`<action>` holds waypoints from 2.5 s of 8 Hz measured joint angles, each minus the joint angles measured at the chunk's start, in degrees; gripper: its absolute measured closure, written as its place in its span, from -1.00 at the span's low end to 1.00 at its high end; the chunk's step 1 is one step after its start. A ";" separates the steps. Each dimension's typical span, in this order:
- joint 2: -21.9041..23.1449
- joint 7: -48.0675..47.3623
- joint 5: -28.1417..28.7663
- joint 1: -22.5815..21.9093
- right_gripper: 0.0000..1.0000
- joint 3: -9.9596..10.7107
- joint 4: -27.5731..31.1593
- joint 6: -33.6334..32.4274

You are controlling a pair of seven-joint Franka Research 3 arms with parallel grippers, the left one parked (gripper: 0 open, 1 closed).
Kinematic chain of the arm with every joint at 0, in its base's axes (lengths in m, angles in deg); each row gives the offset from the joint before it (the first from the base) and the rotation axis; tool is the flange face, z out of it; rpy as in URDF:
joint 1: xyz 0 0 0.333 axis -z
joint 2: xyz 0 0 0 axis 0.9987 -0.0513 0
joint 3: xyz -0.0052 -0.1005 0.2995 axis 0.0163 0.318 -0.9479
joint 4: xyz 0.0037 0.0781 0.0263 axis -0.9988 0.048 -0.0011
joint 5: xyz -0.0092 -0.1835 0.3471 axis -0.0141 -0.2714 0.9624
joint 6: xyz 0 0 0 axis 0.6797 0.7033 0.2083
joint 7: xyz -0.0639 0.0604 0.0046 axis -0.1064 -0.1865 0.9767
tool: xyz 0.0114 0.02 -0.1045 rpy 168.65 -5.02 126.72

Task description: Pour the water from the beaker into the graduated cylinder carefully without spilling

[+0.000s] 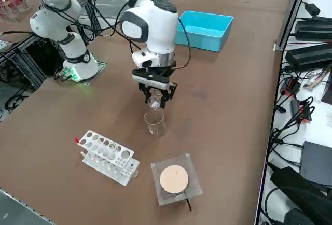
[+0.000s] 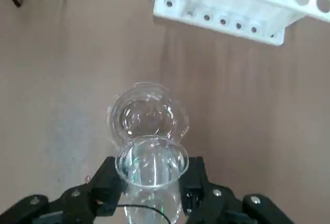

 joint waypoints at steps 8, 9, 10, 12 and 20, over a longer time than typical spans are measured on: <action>0.00 5.06 3.85 1.52 -0.21 -0.05 0.00 1.02; 0.00 5.06 3.84 1.44 -0.21 -0.18 0.00 1.12; 0.01 5.06 3.83 1.28 -0.21 -0.42 -0.01 1.17; 0.11 5.05 1.92 1.08 -0.21 -0.52 -0.03 1.17; 1.66 -10.41 -22.90 -8.50 -0.21 -1.02 -1.17 -6.95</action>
